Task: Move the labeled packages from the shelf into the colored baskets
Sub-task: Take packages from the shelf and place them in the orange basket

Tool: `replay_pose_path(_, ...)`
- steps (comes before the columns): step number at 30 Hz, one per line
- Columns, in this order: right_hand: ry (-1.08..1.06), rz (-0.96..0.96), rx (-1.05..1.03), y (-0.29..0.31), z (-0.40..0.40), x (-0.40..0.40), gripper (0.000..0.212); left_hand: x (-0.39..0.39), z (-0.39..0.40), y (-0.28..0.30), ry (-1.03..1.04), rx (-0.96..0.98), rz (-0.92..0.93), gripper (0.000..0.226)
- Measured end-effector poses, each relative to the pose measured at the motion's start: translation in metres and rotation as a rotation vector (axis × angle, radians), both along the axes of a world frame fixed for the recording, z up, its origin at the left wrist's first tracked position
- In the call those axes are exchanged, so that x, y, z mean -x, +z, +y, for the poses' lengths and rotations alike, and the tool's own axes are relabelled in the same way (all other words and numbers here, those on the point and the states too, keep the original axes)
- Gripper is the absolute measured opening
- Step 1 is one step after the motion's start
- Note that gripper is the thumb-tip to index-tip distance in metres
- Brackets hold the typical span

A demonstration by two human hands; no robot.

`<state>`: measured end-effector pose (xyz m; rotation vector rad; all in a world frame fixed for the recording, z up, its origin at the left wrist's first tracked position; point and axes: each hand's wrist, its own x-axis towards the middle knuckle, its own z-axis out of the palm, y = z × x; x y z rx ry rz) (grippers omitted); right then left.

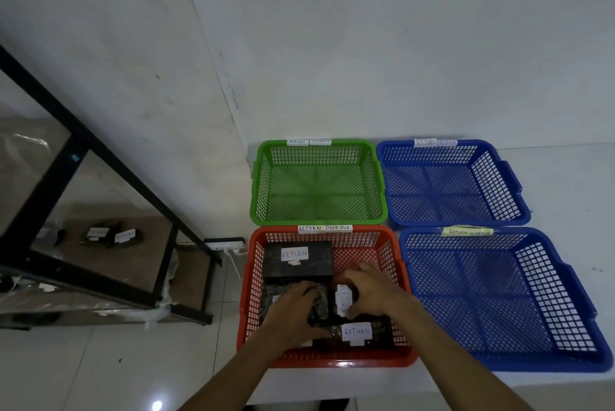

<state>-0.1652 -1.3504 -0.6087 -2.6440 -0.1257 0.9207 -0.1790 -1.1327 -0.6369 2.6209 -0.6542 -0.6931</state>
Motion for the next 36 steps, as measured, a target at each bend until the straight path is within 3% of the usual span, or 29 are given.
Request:
replay_pose_path(7,-0.073,-0.181,-0.073,0.052,0.04,-0.007,0.067,-0.014,0.05,0.058,-0.035,0.119,-0.044,0.05)
replay_pose_path(15,-0.019,-0.57,-0.211,0.172,0.174,-0.013,0.05,-0.042,0.209,0.183,0.001,0.207,-0.411,0.052)
replay_pose_path(22,0.161,-0.912,-0.341,0.3,0.313,-0.004,0.042,-0.017,0.354,0.32,0.123,0.269,-0.669,0.05)
replay_pose_path(26,0.3,-1.072,-0.444,0.371,0.393,0.005,0.037,0.012,0.424,0.399,0.212,0.393,-0.776,0.036)
replay_pose_path(29,0.388,-1.156,-0.532,0.419,0.45,0.006,0.034,0.022,0.474,0.449,0.301,0.464,-0.883,0.023)
replay_pose_path(36,0.491,-1.316,-0.716,0.498,0.575,-0.018,0.032,-0.006,0.584,0.535,0.447,0.427,-1.052,0.013)
